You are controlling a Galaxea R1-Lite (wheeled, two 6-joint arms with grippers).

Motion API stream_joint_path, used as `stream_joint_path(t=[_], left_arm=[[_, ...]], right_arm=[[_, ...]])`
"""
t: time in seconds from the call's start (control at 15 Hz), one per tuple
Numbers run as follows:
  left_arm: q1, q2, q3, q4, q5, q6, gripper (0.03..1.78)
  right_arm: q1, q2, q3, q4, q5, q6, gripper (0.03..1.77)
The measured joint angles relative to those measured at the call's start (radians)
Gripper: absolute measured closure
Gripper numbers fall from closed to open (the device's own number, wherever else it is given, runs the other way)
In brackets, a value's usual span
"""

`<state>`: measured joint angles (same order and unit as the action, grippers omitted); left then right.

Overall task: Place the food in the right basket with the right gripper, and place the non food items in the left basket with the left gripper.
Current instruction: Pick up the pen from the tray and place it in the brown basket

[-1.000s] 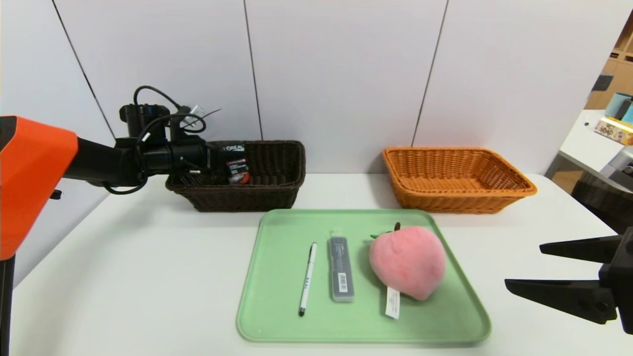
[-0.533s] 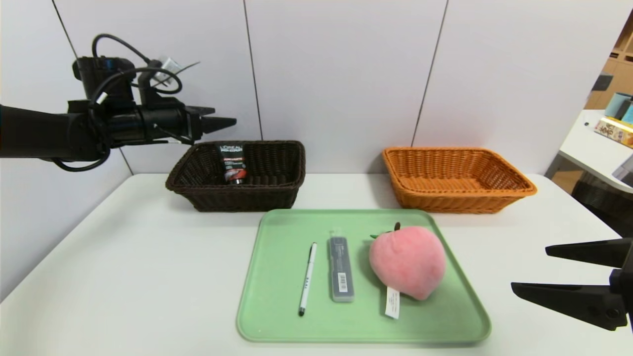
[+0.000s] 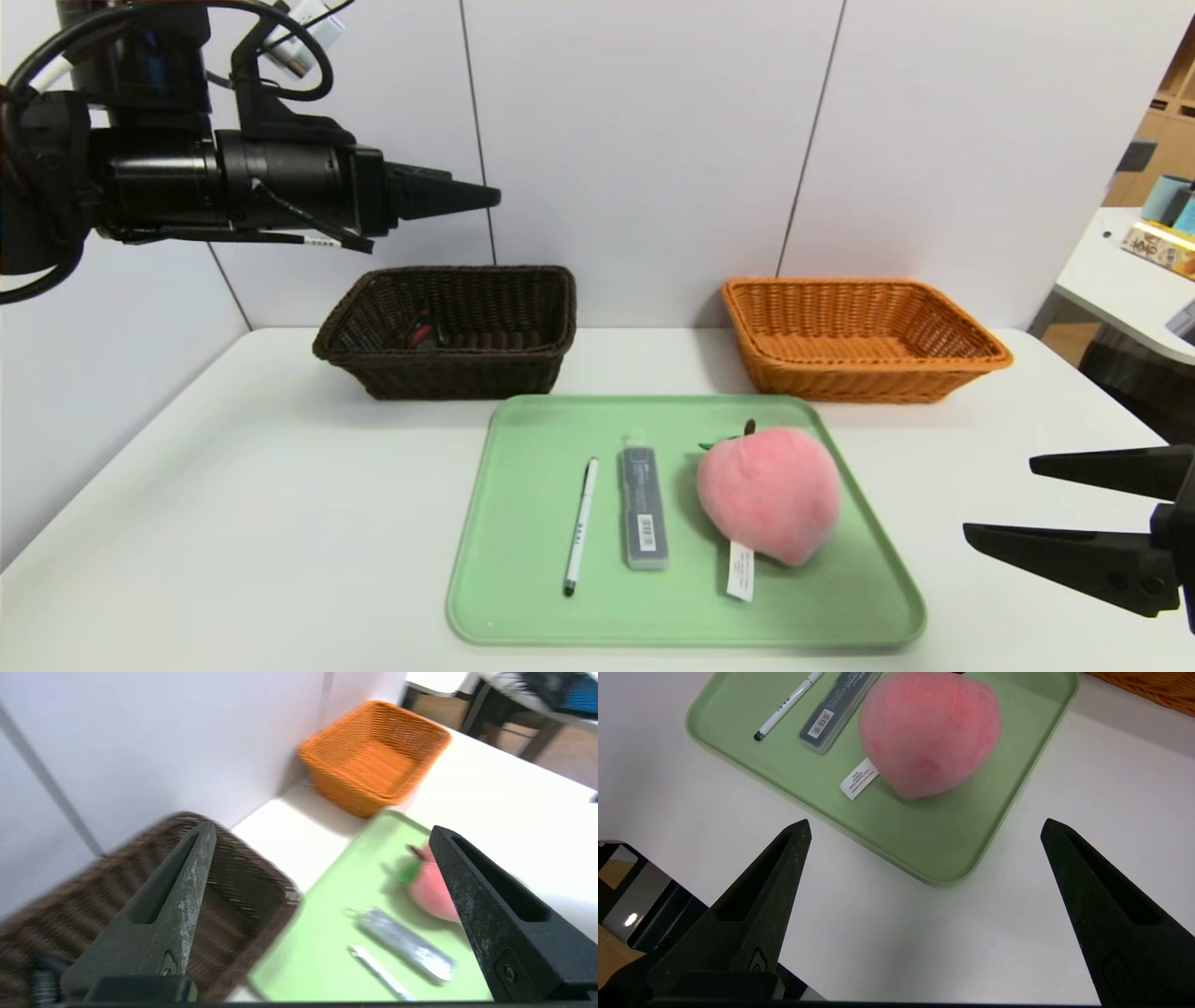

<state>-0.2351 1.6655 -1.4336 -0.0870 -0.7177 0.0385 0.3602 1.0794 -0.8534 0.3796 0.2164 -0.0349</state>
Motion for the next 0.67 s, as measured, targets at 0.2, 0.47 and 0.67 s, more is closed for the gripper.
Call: stream_joint_path(t=[0.2,0.47,0.67], left_arm=[[-0.123,-0.071,0.100,0.001,0.079,-0.026,0.16],[-0.305,-0.138,0.201,0.009,0.268,-0.090,0.14],[-0.419,-0.154,0.230,0.073,0.446,-0.139,0.14]], right_arm=[[0.000,-0.002,0.001,-0.001,0.000,0.001,0.10],[0.000,-0.003,0.006,-0.002,-0.001,0.002,0.10],[0.000,-0.004,0.011,-0.002,-0.001,0.003,0.10]])
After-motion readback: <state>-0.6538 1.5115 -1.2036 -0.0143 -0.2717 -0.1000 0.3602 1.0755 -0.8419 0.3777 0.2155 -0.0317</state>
